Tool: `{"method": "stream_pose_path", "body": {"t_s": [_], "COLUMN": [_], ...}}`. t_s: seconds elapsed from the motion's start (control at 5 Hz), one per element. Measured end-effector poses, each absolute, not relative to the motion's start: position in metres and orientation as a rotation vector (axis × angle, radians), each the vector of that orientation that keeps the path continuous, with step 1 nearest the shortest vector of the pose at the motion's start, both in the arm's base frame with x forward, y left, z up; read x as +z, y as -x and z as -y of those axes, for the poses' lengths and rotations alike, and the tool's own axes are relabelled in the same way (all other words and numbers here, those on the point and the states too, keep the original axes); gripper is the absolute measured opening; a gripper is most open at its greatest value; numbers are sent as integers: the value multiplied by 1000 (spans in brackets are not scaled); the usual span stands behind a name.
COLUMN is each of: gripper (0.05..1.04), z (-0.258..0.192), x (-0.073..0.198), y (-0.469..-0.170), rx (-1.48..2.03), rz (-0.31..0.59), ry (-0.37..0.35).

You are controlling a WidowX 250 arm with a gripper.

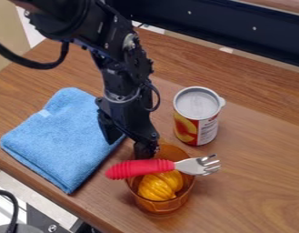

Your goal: Moved the red fork and orange bowl to the top left of the table

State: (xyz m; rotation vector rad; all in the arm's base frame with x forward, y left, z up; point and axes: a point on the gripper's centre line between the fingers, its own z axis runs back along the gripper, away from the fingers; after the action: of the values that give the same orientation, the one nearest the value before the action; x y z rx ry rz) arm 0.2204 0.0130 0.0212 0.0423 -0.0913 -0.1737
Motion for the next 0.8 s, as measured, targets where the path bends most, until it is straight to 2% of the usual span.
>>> {"method": "stream_pose_path", "body": {"t_s": [0.2, 0.4, 0.6, 0.8], "gripper": [712, 424, 185, 73], "z": [-12, -10, -9, -10], "x": [21, 20, 18, 18], "y": [-222, -219, -219, -220], "rx": [-190, -203, -230, -247], "rz": [103, 71, 50, 38], "ry": [-35, 6, 16, 30]}}
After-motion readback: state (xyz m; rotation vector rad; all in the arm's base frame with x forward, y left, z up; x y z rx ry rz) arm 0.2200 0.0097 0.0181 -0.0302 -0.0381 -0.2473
